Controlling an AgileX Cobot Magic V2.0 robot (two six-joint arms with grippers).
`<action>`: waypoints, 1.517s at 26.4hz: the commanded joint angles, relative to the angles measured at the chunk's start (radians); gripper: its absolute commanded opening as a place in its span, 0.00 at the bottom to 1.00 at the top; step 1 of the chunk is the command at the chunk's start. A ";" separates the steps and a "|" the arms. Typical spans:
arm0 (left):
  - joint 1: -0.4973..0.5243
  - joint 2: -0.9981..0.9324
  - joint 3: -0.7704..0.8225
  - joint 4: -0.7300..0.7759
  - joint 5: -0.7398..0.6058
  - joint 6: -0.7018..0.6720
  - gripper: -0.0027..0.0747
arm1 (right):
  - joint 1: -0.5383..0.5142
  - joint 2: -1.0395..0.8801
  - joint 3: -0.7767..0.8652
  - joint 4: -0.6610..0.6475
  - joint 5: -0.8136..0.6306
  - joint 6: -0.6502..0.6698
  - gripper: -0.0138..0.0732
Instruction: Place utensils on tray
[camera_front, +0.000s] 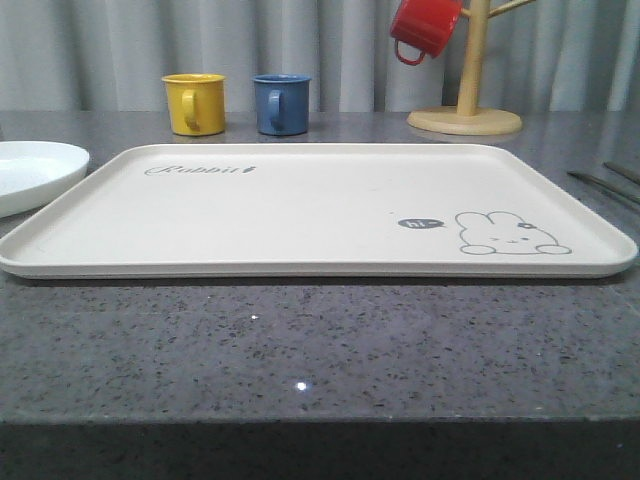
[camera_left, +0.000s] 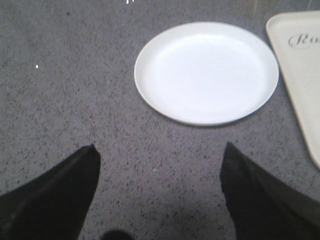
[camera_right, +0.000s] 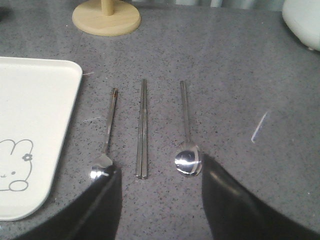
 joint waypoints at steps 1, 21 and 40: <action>-0.008 0.099 -0.073 0.017 0.002 -0.007 0.69 | -0.004 0.012 -0.025 -0.016 -0.074 -0.005 0.62; 0.331 0.874 -0.503 -0.544 0.018 0.340 0.69 | -0.004 0.012 -0.025 -0.016 -0.074 -0.005 0.62; 0.331 1.009 -0.515 -0.488 -0.009 0.365 0.13 | -0.004 0.012 -0.025 -0.016 -0.074 -0.005 0.62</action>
